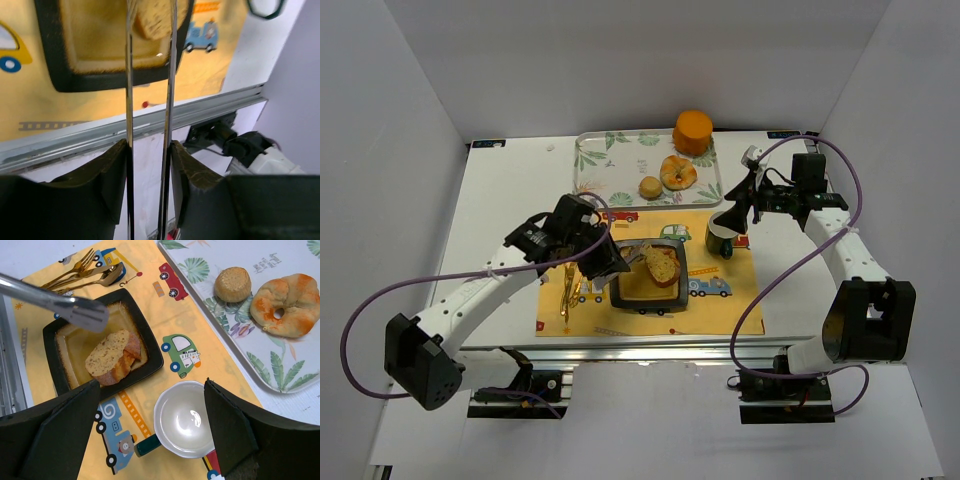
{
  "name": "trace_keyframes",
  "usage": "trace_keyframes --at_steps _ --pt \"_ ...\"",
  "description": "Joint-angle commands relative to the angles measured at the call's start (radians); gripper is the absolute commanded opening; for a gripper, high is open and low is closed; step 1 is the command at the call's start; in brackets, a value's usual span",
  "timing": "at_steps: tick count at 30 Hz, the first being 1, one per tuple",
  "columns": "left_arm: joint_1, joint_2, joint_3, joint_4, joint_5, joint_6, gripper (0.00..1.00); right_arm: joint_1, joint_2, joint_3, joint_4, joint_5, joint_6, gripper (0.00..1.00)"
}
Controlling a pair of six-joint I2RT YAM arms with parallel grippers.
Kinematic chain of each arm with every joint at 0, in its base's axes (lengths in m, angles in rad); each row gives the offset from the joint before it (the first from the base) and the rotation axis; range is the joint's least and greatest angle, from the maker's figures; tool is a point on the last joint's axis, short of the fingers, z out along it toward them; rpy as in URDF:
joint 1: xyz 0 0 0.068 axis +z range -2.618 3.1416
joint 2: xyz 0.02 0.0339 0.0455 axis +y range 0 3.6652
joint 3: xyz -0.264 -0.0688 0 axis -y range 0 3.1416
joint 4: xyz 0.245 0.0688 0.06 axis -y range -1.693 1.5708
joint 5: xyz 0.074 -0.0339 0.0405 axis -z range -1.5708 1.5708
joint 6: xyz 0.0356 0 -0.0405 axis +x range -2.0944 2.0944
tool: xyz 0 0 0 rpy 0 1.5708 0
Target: Place the bread
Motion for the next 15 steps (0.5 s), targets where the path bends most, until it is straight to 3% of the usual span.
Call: trace_keyframes --at_steps 1,3,6,9,10,12,15 --pt "0.012 -0.007 0.103 -0.014 -0.055 0.012 0.46 -0.005 -0.033 0.002 -0.003 -0.032 -0.003 0.88" --pt "0.024 0.01 0.152 -0.022 -0.07 0.02 0.43 -0.007 -0.031 0.002 -0.003 -0.034 -0.003 0.88" --pt "0.097 0.034 0.195 -0.051 -0.122 0.074 0.26 -0.005 -0.027 0.007 -0.004 -0.035 -0.008 0.88" --pt "0.299 0.054 0.215 -0.097 -0.251 0.239 0.17 -0.005 -0.022 0.011 -0.007 -0.026 -0.018 0.88" --pt "0.341 0.057 0.207 -0.08 -0.315 0.358 0.15 -0.007 -0.021 0.011 -0.004 -0.028 -0.018 0.88" --pt "0.425 0.065 0.16 0.011 -0.442 0.522 0.14 -0.005 -0.017 0.013 -0.009 -0.029 -0.018 0.88" --pt "0.492 0.08 0.068 0.214 -0.508 0.764 0.12 -0.005 -0.022 0.019 -0.02 -0.028 -0.037 0.88"
